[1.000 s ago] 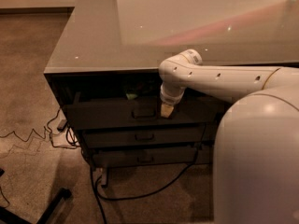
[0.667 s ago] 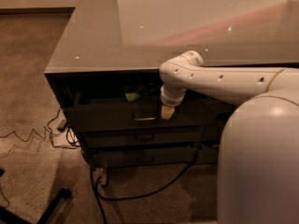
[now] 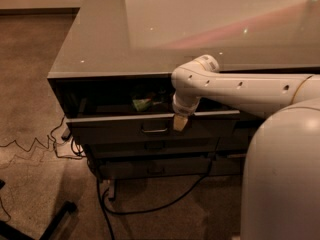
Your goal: Open top drawer
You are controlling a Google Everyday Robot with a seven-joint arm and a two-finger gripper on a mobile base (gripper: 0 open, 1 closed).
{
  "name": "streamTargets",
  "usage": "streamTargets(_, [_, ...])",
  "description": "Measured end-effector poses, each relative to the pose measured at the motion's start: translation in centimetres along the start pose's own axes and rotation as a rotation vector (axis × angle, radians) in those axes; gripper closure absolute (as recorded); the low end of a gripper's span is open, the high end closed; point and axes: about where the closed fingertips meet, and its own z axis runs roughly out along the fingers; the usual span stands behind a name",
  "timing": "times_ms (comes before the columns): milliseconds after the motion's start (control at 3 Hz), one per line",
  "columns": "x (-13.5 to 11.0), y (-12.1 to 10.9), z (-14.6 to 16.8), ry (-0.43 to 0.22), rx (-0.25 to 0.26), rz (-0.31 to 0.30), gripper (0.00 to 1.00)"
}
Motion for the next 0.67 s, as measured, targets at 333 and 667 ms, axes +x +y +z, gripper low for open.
streamTargets(333, [0.07,0.15,-0.07,0.001,0.0,-0.001,1.0])
streamTargets(667, [0.07,0.15,-0.07,0.001,0.0,-0.001,0.82])
